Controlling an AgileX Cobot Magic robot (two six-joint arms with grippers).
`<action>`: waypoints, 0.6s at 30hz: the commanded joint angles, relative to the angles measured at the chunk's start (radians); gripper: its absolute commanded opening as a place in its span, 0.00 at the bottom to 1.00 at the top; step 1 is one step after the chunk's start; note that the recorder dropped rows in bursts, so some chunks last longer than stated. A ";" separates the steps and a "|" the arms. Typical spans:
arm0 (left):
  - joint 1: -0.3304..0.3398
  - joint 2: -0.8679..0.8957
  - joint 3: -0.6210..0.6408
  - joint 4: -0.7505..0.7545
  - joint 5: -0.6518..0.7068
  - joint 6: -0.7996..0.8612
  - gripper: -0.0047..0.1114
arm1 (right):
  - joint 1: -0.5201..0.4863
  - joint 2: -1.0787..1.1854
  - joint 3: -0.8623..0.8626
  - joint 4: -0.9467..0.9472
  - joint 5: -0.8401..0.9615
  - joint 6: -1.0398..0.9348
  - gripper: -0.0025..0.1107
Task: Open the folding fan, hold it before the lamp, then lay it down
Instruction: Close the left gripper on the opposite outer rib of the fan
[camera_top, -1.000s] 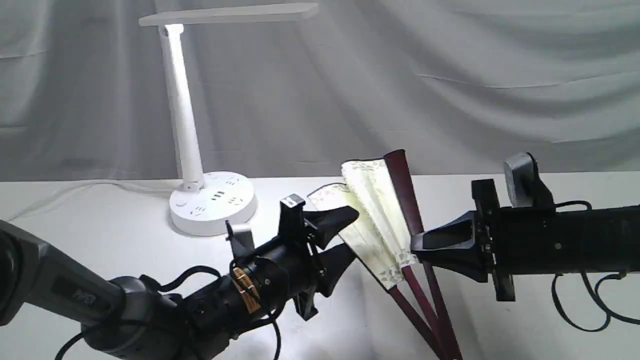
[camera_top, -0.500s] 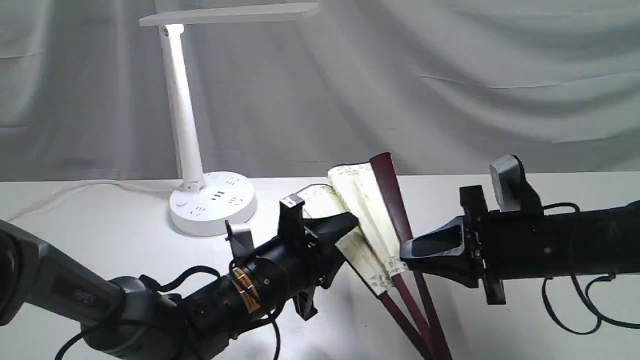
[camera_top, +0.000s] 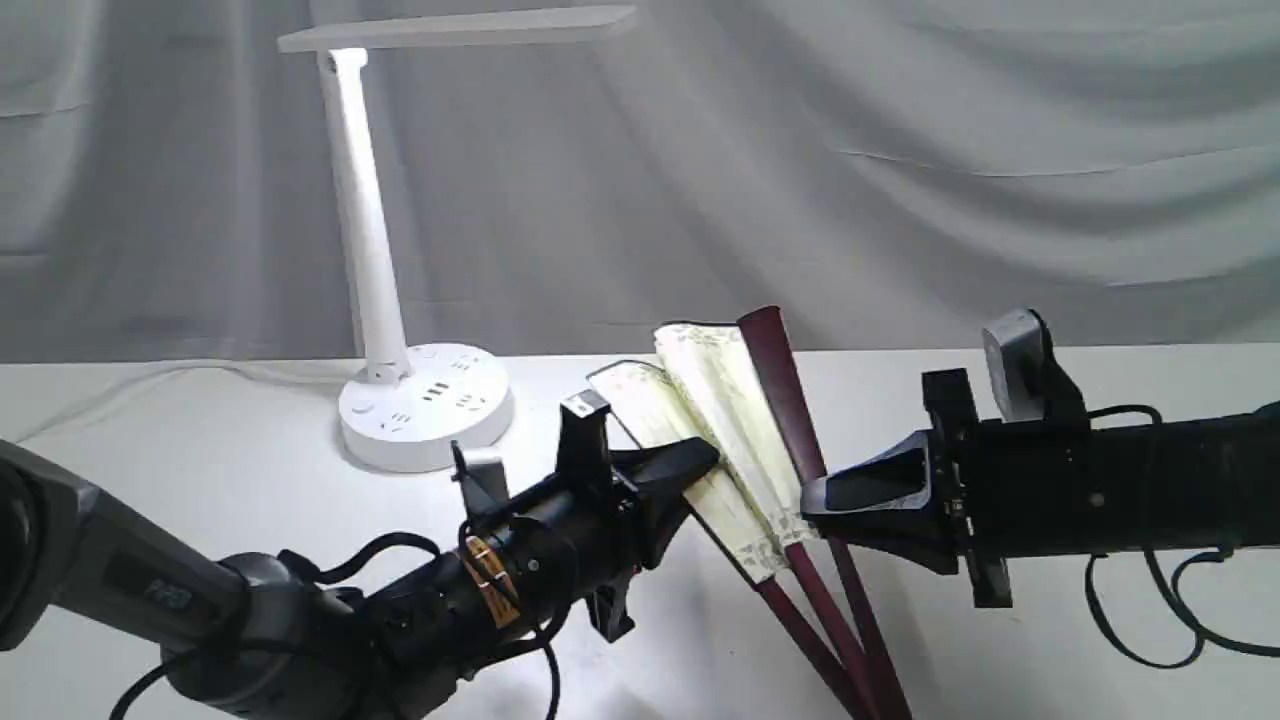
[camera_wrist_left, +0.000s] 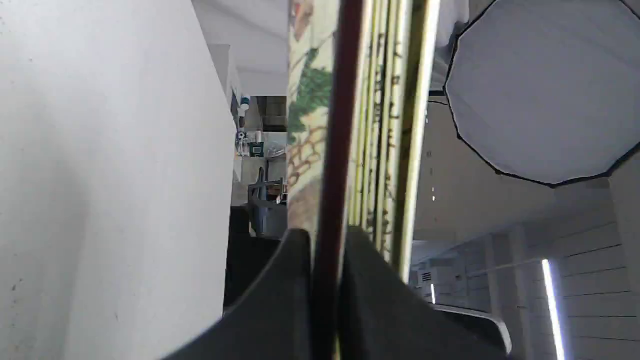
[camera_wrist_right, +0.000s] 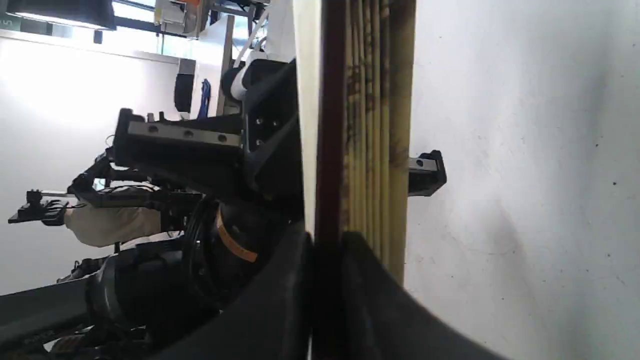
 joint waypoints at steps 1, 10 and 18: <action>-0.004 -0.004 -0.003 0.019 -0.035 -0.006 0.04 | 0.004 -0.004 0.000 0.012 0.009 -0.016 0.09; 0.003 -0.004 -0.003 0.044 -0.035 -0.057 0.04 | 0.004 -0.003 0.000 0.030 0.009 -0.016 0.46; 0.003 -0.004 -0.003 0.073 -0.035 -0.099 0.04 | 0.004 0.025 -0.006 0.094 0.009 -0.014 0.46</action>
